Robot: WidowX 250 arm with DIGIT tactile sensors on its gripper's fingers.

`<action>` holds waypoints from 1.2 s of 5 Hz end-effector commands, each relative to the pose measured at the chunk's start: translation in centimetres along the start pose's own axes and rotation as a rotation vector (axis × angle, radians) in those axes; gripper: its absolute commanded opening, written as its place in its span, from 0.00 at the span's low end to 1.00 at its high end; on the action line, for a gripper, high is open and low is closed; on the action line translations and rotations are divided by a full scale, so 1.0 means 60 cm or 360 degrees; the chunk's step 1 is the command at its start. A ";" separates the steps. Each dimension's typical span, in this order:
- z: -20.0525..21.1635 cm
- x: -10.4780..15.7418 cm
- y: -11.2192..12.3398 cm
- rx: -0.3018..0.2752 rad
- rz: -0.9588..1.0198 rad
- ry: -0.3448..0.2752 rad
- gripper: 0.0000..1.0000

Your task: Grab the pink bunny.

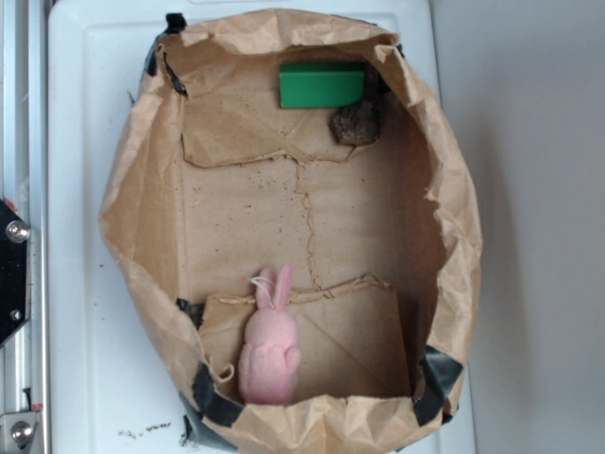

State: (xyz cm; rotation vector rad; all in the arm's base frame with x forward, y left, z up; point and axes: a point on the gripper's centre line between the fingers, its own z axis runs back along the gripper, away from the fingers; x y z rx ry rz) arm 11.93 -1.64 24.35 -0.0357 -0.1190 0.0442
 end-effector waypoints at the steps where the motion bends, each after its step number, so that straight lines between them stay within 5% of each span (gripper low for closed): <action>1: 0.000 0.000 0.000 0.0000 0.0000 0.0000 1.00; 2: -0.011 0.061 -0.014 -0.0064 -0.0281 -0.0021 1.00; 3: -0.037 0.113 -0.020 -0.0091 -0.0585 -0.0207 1.00; 4: -0.071 0.151 -0.014 -0.0079 -0.0835 -0.0262 1.00; 6: -0.169 0.250 0.048 0.0180 -0.0694 -0.0179 1.00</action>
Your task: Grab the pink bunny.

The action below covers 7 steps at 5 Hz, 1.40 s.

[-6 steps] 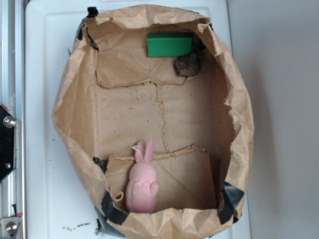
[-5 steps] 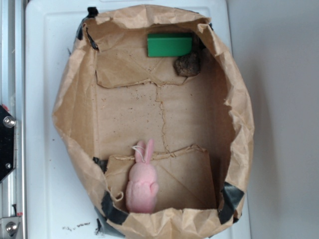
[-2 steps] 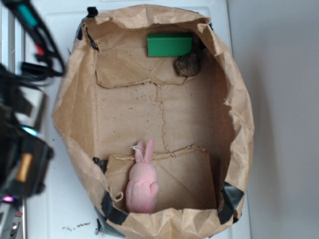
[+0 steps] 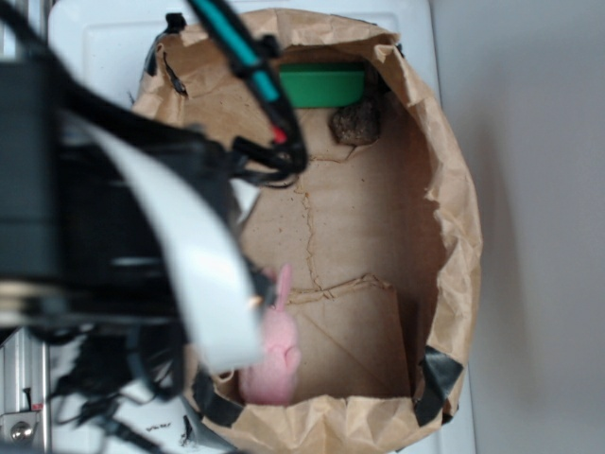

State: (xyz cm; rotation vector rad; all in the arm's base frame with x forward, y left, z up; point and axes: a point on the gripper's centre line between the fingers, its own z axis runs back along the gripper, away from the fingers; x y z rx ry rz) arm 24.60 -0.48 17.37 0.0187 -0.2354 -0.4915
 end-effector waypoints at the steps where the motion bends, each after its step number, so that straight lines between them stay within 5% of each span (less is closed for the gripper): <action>1: -0.078 0.035 0.072 0.0197 0.0170 0.0111 1.00; 3: -0.146 0.028 0.048 0.0243 0.0048 0.0242 1.00; 7: -0.128 -0.009 -0.026 0.0120 -0.0349 0.0130 1.00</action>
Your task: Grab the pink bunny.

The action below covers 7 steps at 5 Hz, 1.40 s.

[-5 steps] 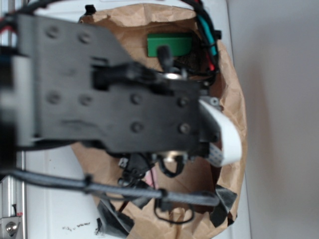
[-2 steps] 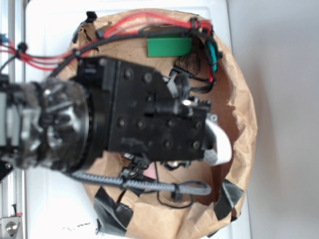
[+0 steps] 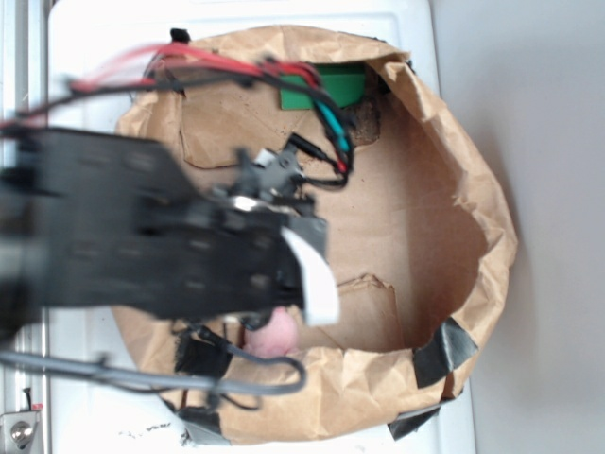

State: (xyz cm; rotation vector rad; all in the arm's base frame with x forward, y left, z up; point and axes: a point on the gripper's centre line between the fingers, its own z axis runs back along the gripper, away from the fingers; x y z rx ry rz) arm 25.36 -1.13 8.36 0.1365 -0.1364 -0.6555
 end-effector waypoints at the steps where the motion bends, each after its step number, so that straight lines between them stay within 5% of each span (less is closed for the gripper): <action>1: 0.023 0.007 -0.009 0.0018 -0.0065 -0.0058 1.00; 2: 0.069 -0.022 -0.017 -0.0145 -0.0116 -0.0193 1.00; 6: 0.002 0.071 0.108 -0.0067 0.0124 -0.0134 1.00; 7: -0.016 0.075 0.081 -0.0052 -0.0094 -0.0188 1.00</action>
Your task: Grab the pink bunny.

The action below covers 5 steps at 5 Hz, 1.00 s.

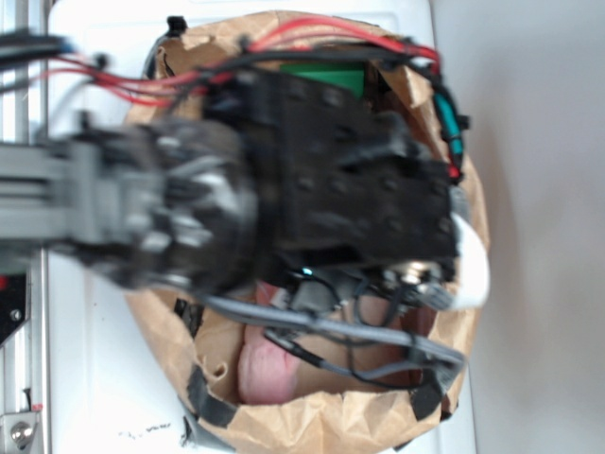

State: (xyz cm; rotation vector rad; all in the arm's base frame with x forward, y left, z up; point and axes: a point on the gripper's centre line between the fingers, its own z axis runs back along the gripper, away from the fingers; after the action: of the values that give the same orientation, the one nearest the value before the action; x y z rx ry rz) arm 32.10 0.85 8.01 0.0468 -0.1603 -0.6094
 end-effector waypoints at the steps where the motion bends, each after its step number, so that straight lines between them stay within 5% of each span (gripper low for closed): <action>1: 0.023 -0.021 -0.064 -0.0056 -0.0468 -0.0159 1.00; 3: 0.059 -0.035 -0.093 -0.0193 -0.0667 -0.0254 1.00; 5: 0.020 -0.024 -0.128 -0.0246 -0.0802 -0.0200 1.00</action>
State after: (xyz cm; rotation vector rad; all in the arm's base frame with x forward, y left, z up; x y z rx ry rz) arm 26.63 -4.56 7.04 -0.1178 -0.1989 -1.1068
